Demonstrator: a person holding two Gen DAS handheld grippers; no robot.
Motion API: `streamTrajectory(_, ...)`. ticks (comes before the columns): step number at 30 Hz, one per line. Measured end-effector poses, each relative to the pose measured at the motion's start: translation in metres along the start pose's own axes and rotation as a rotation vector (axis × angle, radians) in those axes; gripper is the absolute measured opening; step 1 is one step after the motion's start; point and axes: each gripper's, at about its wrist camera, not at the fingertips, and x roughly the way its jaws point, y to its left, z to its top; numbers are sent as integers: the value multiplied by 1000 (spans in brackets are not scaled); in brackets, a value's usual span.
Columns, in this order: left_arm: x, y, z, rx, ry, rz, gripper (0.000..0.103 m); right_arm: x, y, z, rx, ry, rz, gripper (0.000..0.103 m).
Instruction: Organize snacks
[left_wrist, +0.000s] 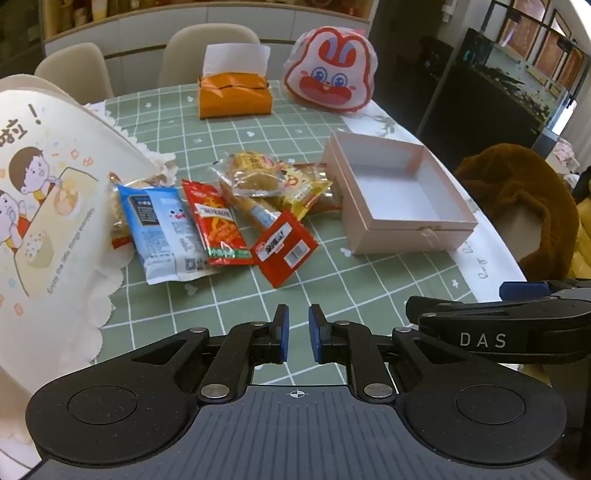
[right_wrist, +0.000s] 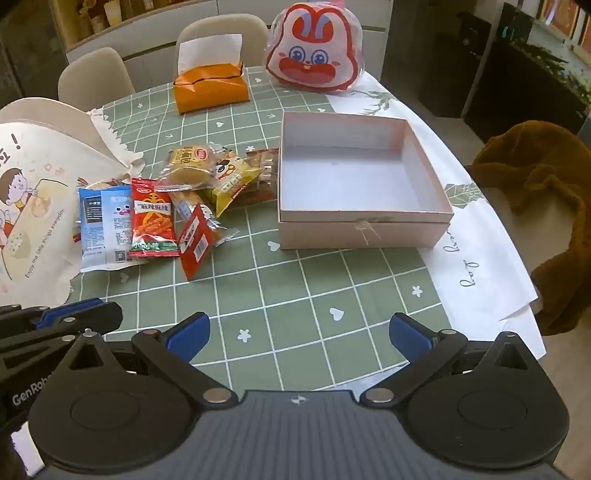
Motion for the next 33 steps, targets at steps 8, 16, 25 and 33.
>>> streamTrajectory(8,0,2,1,-9,7,-7,16,1,3,0,-6,14,-2,103)
streamTrajectory(16,2,1,0,-16,23,6,16,3,4,2,-10,8,-11,103)
streamTrajectory(25,2,0,-1,-20,26,1,16,0,4,2,-16,10,-6,103)
streamTrajectory(33,1,0,0,-19,26,-1,16,-2,3,2,-18,7,-7,103)
